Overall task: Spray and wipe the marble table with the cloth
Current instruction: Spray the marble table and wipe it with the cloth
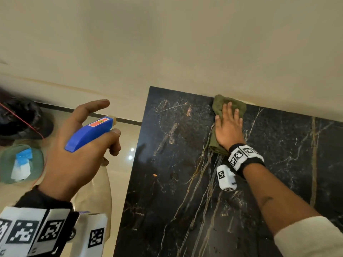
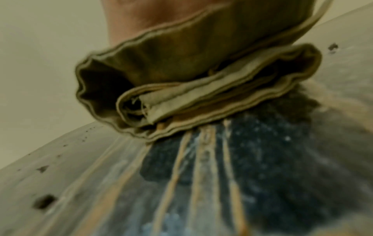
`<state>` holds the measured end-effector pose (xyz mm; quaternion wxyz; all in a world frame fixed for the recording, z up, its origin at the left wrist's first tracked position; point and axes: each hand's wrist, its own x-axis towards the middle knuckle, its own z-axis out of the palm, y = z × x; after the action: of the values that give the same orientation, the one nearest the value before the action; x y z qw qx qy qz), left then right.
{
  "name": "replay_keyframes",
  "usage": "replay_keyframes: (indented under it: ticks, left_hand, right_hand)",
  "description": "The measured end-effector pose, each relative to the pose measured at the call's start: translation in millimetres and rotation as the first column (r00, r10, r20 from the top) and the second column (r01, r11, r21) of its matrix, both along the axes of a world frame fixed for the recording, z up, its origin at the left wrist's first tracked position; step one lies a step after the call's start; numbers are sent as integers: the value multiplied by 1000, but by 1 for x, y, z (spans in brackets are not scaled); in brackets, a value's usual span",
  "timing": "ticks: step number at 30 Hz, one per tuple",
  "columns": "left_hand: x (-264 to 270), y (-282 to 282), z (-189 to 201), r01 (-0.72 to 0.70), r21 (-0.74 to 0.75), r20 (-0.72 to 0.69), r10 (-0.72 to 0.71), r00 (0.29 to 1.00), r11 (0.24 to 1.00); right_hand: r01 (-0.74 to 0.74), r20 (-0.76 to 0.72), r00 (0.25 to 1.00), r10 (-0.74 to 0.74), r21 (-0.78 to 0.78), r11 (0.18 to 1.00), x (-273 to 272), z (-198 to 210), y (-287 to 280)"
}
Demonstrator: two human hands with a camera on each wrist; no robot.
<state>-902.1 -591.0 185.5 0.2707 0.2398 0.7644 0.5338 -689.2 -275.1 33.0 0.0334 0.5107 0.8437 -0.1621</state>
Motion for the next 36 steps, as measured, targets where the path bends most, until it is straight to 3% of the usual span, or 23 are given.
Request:
replay_keyframes:
  ticks: [5,11,16,22,27,33,36]
  left_hand:
    - [2,-4,-9,20,12,9,-20,1000,1000]
    - [11,-2,-16,50,1,9,-50,999,999]
    - [10,-3,-19,59,-10,-6,-59,998,998]
    - [6,-6,-21,44,29,13,-45,999,999]
    - [4,-8,-26,8,72,22,-10,1000,997]
    - [-3,-20,-33,-7,55,28,5,1000,998]
    - [-8,-24,-35,-16,45,27,15,1000,999]
  right_hand:
    - [106,-4,994,-106,-44,993,-38,-1,-14]
    - [-76,-64,995,72,-66,995,-107,-1,-72]
    - [-141,-56,988,141,-10,990,-89,-2,-58]
    - [76,-55,996,-75,18,997,-43,-6,-26]
    - [181,-41,983,-180,14,983,-76,-9,-43]
    - [-49,-93,995,48,-7,999,-151,-9,-104]
    - [-76,-101,992,75,-7,997,-162,-10,-115]
